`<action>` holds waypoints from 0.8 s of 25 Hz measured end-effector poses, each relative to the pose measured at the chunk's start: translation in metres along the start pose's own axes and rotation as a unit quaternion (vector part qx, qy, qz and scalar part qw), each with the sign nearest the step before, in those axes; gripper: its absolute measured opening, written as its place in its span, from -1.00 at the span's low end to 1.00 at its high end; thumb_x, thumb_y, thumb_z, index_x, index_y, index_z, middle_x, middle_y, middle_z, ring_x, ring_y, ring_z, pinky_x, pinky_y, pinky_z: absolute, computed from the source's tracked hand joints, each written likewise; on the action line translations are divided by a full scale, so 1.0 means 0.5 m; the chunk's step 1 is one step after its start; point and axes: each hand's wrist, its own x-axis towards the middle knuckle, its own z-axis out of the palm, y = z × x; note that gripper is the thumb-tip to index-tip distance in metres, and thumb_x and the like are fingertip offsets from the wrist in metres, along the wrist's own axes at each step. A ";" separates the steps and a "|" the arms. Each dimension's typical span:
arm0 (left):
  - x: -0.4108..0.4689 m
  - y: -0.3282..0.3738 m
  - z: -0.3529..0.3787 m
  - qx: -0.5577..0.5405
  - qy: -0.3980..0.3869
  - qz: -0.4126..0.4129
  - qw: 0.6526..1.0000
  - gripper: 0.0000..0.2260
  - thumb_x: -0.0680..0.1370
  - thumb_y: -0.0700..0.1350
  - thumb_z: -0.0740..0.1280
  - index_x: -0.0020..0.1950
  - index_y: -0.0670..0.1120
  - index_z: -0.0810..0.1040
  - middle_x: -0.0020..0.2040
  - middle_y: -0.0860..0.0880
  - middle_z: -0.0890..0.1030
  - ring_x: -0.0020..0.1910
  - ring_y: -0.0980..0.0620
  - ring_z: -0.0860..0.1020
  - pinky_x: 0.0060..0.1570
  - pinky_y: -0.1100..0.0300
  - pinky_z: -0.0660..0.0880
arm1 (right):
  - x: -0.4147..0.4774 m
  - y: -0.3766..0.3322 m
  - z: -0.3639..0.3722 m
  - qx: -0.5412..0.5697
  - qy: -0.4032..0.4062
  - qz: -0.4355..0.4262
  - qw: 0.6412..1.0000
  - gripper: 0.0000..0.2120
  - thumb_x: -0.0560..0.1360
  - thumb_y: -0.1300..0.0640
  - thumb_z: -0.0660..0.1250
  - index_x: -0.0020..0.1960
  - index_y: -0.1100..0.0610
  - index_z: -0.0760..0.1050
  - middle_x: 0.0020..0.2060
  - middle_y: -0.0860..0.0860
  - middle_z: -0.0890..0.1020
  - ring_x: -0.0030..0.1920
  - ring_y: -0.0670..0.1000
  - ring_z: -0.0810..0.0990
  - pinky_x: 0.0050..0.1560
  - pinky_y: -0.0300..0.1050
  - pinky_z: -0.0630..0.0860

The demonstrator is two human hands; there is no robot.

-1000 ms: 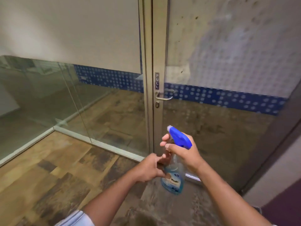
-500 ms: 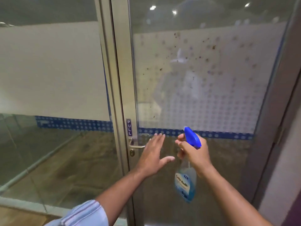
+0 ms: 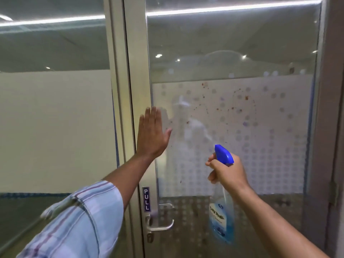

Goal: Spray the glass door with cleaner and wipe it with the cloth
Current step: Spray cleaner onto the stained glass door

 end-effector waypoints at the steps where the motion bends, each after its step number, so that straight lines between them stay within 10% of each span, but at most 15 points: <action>1: 0.029 -0.022 0.003 0.011 0.007 0.007 1.000 -0.26 0.71 0.16 0.26 0.71 -0.26 0.10 0.72 -0.30 0.17 0.73 -0.32 0.11 0.70 -0.26 0.10 | 0.017 -0.012 0.012 -0.004 0.004 -0.008 1.000 -0.92 0.52 0.36 0.37 -0.10 0.22 0.58 -0.12 0.31 0.71 -0.43 0.17 0.64 -0.35 -0.01 0.59; 7: 0.137 -0.125 0.055 0.049 0.043 0.024 0.998 -0.29 0.75 0.22 -0.04 0.72 -0.29 0.10 0.72 -0.32 0.16 0.73 -0.34 0.12 0.69 -0.31 0.12 | 0.097 -0.052 0.076 -0.052 -0.011 -0.033 0.998 -0.96 0.52 0.34 0.35 -0.10 0.26 0.55 -0.15 0.35 0.68 -0.35 0.20 0.75 -0.29 0.04 0.69; 20: 0.217 -0.181 0.198 0.046 0.147 0.054 0.987 -0.34 0.76 0.05 0.12 0.74 -0.28 -0.01 0.76 -0.30 0.00 0.76 -0.27 -0.04 0.73 -0.26 0.01 | 0.294 -0.198 0.157 -0.129 0.018 -0.161 0.978 -0.92 0.50 0.27 0.36 -0.11 0.29 0.59 -0.19 0.31 0.68 -0.27 0.26 0.74 -0.27 0.22 0.75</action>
